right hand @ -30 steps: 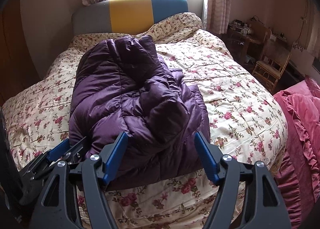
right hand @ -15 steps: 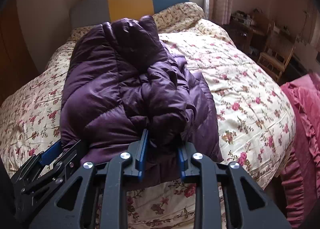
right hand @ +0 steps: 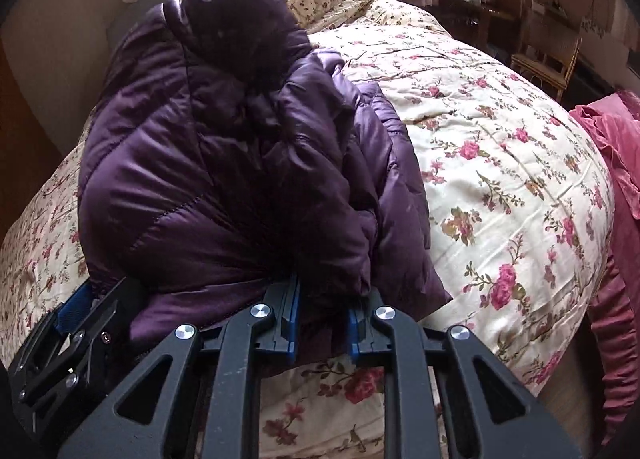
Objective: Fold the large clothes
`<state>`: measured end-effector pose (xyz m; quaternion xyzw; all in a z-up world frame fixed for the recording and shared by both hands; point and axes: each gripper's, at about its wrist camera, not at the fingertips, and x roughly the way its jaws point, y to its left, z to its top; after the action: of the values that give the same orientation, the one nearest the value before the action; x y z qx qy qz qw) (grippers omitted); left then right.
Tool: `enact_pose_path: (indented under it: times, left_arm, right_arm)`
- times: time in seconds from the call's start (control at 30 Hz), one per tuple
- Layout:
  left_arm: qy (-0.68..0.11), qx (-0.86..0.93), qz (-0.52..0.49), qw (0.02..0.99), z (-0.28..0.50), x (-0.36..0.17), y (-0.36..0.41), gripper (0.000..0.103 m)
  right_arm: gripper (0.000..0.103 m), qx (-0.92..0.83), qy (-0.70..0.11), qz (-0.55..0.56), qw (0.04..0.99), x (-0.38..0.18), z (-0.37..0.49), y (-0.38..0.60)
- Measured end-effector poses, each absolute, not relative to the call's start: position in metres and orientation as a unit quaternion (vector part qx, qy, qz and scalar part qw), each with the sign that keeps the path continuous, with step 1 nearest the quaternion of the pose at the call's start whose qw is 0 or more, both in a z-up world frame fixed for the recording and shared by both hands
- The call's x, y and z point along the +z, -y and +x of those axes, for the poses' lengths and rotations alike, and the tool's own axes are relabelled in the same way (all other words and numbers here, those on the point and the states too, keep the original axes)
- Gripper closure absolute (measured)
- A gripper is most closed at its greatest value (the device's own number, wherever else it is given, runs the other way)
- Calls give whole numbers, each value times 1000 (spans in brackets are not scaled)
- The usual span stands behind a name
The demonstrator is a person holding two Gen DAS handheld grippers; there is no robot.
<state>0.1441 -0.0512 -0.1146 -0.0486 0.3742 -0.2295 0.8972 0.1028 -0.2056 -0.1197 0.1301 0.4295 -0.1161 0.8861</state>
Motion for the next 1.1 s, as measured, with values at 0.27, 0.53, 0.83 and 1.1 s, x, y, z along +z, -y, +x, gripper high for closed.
enact_pose_path:
  times: [0.27,0.53,0.83,1.1]
  left_arm:
    - [-374,-233,-76,894,144,-110,40,45]
    - [-370,-230,-100,895,141,-103,30,45]
    - [-363,-234,-104,896,137,-96,28,45]
    - [-350,-233,-112,900,134,-83,25,45]
  right_arm:
    - [75,-132,-418,117,891,-104,95,199]
    - [50,-150,-390,82,905,-78,82,183]
    - [31,-146,-346,68,924,-45,73,165]
    - [66,-143,-350,70,923,-44,108,170]
